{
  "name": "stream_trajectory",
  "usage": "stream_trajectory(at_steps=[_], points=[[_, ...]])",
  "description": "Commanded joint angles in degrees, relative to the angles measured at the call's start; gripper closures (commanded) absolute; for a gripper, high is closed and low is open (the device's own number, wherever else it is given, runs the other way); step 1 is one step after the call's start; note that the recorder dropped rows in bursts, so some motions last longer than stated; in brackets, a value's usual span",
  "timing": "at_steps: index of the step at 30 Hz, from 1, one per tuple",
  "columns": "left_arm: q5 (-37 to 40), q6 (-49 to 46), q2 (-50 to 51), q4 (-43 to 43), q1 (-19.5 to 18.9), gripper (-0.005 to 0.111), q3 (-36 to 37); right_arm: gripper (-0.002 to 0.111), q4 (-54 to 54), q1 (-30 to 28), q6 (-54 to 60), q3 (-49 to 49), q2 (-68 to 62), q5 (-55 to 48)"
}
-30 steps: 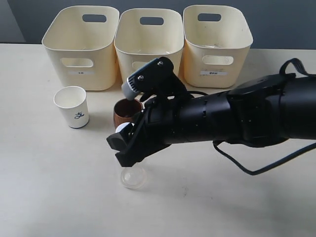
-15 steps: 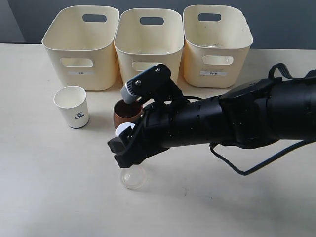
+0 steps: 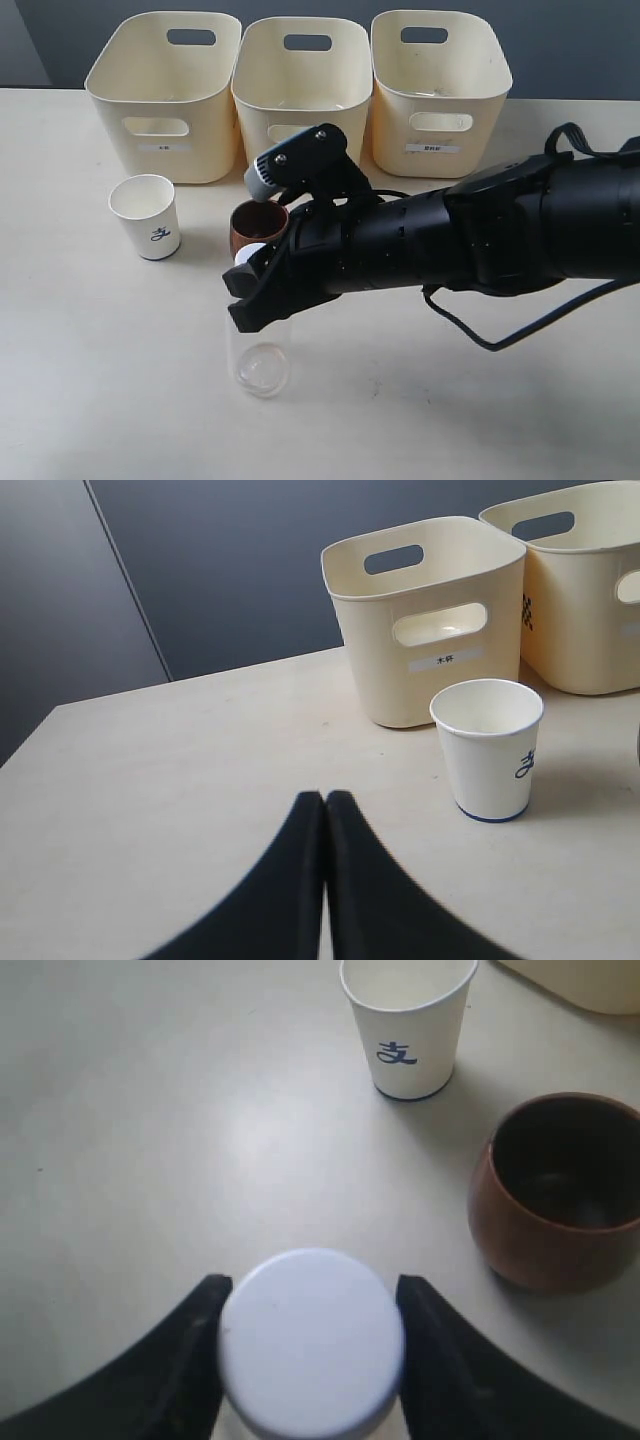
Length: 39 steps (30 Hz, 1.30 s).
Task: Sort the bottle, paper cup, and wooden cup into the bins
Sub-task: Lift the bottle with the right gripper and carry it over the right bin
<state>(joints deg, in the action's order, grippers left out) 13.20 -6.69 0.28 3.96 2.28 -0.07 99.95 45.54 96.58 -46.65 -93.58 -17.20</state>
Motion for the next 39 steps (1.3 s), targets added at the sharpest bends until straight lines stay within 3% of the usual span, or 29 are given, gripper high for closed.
stream_trajectory(at_steps=[1,19,24,39], points=[[-0.3,0.1,-0.3,0.0,0.2,0.107,0.1,0.109,0.0,0.2,-0.4,0.0,0.0,-0.4],[-0.3,0.1,-0.3,0.0,0.2,0.107,0.1,0.109,0.0,0.2,-0.6,0.0,0.0,0.6],[-0.3,0.1,-0.3,0.0,0.2,0.107,0.1,0.109,0.0,0.2,-5.3,0.0,1.0,7.7],[-0.3,0.1,-0.3,0.0,0.2,0.107,0.1,0.109,0.0,0.2,-6.8,0.0,14.8,16.2]])
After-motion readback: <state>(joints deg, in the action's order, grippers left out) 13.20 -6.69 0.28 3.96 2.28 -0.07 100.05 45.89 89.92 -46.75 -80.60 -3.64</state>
